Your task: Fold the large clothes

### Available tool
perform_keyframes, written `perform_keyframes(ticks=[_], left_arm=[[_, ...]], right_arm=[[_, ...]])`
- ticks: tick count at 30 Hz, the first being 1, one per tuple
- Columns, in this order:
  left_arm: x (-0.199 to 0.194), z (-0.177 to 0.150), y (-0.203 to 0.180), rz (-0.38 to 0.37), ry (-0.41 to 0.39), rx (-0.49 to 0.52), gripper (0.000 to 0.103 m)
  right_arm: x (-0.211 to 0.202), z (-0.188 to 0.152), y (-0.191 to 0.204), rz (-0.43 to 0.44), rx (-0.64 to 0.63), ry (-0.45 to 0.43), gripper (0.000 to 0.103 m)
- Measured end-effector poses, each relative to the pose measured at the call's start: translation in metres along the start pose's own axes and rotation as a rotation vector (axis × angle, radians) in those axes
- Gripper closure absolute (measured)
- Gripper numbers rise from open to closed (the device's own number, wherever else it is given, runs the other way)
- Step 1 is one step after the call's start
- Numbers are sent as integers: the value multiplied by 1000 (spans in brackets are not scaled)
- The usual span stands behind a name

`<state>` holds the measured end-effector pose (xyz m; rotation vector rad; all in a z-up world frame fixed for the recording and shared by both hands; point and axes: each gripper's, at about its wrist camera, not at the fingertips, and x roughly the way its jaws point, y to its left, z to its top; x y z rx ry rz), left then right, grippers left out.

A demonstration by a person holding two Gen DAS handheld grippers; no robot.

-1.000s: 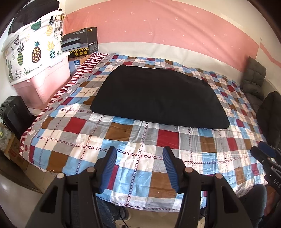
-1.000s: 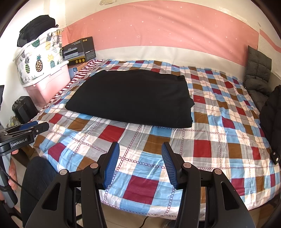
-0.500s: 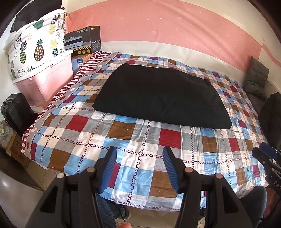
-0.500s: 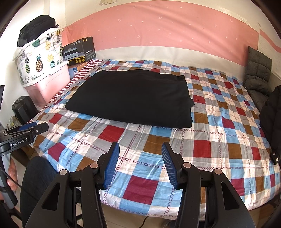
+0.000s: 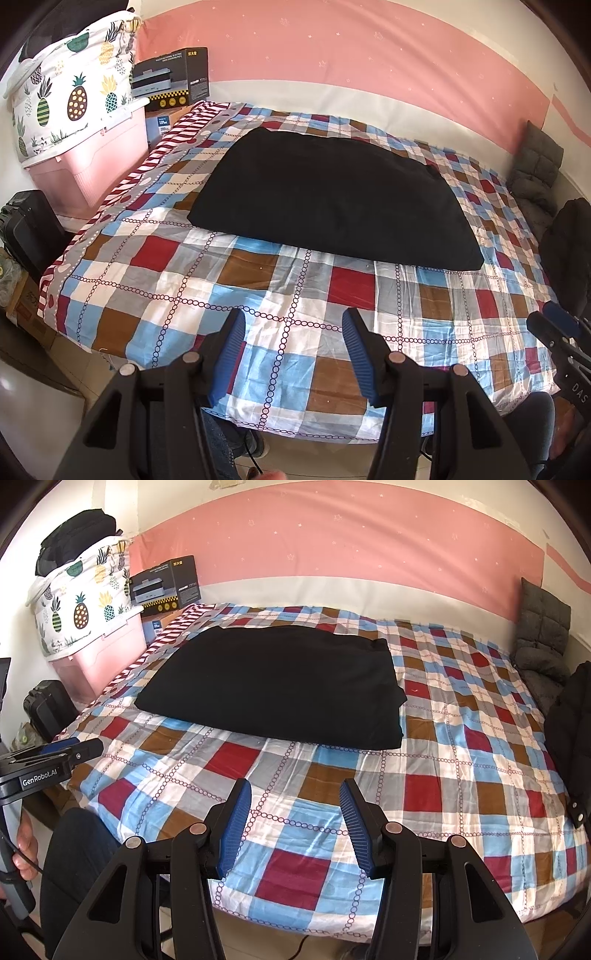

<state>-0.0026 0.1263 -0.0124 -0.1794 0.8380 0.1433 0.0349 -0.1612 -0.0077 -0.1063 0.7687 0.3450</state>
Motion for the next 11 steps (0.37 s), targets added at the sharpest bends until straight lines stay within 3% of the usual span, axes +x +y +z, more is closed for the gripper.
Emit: perform_keyframes(ticks=[11], left_arm=[[3, 2, 0, 30, -13, -5, 46]], right_arm=[[-3, -2, -11, -14, 11, 0, 52]])
